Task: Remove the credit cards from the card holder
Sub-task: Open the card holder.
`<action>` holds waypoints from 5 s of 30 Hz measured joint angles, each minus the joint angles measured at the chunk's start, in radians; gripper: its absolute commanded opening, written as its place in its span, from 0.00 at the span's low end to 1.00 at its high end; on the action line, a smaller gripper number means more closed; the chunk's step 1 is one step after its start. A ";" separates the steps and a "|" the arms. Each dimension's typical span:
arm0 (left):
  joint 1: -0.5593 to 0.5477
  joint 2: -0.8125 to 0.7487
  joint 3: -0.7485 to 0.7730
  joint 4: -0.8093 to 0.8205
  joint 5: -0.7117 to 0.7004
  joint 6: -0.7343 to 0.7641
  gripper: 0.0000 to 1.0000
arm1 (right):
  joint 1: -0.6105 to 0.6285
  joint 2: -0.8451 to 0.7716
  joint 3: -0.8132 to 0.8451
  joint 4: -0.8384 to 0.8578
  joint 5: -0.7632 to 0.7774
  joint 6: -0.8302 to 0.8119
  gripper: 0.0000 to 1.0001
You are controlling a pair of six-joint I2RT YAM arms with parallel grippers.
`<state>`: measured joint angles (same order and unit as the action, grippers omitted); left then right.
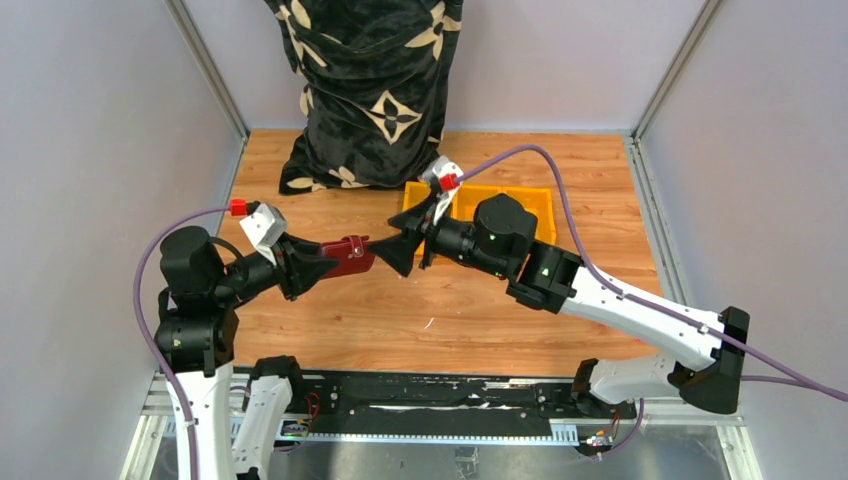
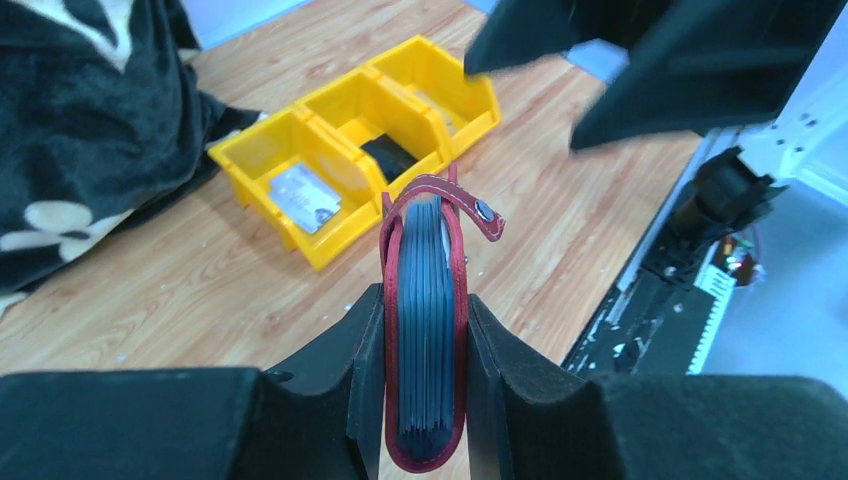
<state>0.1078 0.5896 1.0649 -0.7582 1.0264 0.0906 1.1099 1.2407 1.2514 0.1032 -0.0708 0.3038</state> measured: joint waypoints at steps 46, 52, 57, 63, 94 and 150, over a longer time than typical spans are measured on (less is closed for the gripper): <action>0.005 0.006 0.173 0.028 0.224 -0.175 0.00 | -0.011 0.011 -0.105 0.220 -0.340 -0.243 0.68; 0.005 0.005 0.179 0.032 0.266 -0.205 0.00 | -0.026 0.040 -0.105 0.382 -0.472 -0.174 0.63; 0.005 0.005 0.180 0.030 0.289 -0.222 0.00 | -0.055 0.066 -0.105 0.537 -0.565 -0.086 0.49; 0.005 0.005 0.181 0.029 0.295 -0.226 0.00 | -0.060 0.092 -0.105 0.620 -0.645 -0.017 0.30; 0.000 -0.024 0.196 0.023 0.332 -0.216 0.01 | -0.161 0.150 0.068 0.422 -0.655 0.342 0.00; 0.000 -0.140 0.035 0.023 0.072 -0.029 0.90 | -0.088 0.124 0.115 0.322 -0.690 0.246 0.00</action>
<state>0.1078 0.4500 1.1000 -0.7357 1.0981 0.0616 1.0218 1.3647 1.3663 0.4252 -0.7605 0.5499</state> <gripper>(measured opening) 0.860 0.025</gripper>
